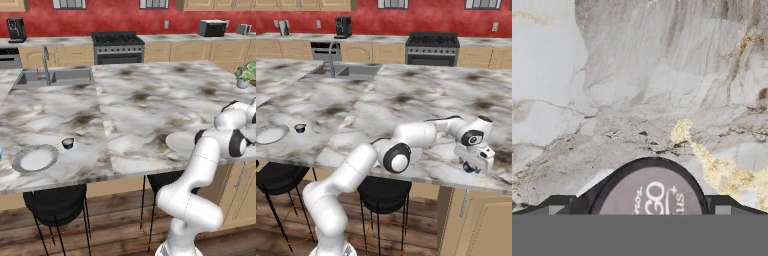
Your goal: Place two yogurt containers on each plate.
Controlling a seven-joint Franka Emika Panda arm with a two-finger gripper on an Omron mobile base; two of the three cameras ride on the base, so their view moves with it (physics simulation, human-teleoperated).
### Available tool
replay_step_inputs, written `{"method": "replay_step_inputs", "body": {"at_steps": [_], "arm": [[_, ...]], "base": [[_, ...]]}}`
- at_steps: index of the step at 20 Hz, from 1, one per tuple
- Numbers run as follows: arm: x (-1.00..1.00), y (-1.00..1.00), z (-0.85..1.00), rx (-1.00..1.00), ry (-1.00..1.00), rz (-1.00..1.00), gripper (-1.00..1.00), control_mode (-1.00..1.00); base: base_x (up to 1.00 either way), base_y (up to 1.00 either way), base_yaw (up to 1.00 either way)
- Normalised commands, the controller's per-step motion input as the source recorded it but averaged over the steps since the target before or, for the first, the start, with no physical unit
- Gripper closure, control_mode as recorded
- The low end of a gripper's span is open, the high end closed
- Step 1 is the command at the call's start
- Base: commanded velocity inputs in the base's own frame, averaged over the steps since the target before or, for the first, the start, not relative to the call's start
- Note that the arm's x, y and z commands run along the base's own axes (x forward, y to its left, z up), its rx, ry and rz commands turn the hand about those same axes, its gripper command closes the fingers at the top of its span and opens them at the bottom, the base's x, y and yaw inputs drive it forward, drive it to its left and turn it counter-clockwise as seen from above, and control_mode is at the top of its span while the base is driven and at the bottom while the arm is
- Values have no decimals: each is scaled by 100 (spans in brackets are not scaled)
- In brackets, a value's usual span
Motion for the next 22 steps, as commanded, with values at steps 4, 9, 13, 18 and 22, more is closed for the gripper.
{"method": "replay_step_inputs", "body": {"at_steps": [4,9,13,18,22], "arm": [[0,0,-2,0,0,0,-100,-100],[0,0,10,0,0,0,-100,-100],[0,7,0,0,0,0,-100,-100],[0,19,0,0,0,0,-100,-100],[0,23,-1,0,0,0,-100,-100]], "base": [[0,0,0],[0,0,0],[0,0,0],[0,0,0],[0,0,0]]}}
